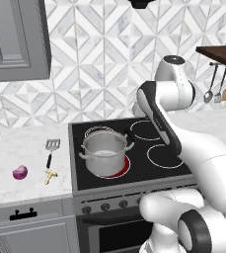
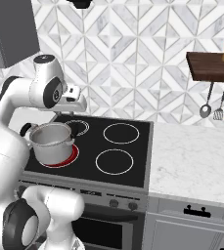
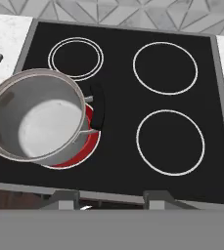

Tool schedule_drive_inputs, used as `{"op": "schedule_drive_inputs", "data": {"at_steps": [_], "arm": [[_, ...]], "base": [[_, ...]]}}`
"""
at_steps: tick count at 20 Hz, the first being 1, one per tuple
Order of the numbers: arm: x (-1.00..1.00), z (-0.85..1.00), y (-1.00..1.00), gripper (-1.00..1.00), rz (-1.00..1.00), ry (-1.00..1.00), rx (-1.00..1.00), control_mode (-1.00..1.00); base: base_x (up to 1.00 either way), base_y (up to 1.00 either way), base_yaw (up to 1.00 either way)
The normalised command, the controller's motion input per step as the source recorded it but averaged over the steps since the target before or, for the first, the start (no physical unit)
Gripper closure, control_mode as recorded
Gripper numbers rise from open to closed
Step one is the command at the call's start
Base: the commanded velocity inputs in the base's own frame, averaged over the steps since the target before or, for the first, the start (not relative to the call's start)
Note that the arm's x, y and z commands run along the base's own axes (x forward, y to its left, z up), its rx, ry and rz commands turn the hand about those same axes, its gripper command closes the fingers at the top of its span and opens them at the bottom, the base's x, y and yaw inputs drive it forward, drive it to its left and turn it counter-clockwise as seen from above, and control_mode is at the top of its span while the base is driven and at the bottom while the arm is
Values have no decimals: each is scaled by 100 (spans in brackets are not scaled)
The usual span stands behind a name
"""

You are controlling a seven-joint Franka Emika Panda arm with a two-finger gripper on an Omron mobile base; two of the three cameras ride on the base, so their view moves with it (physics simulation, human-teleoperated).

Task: Put the mushroom and onion in the pot. Retrieve the spatula and lightly stir the vegetables in the pot.

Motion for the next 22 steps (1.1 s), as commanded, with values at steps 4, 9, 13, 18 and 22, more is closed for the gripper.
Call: {"op": "schedule_drive_inputs", "data": {"at_steps": [4, 9, 13, 18, 22], "arm": [[0, -1, 0, -100, 0, -6, 0, -100], [-29, -1, 40, -100, 1, -2, -17, -100], [-55, 0, 100, -100, 10, -8, -19, -100], [-47, 0, 100, -100, 15, -6, -15, -100], [-21, -6, 100, -100, 19, -1, -19, -100]], "base": [[0, 0, 0], [0, 0, 0], [0, 0, 0], [0, 0, 0], [0, 0, 0]]}}
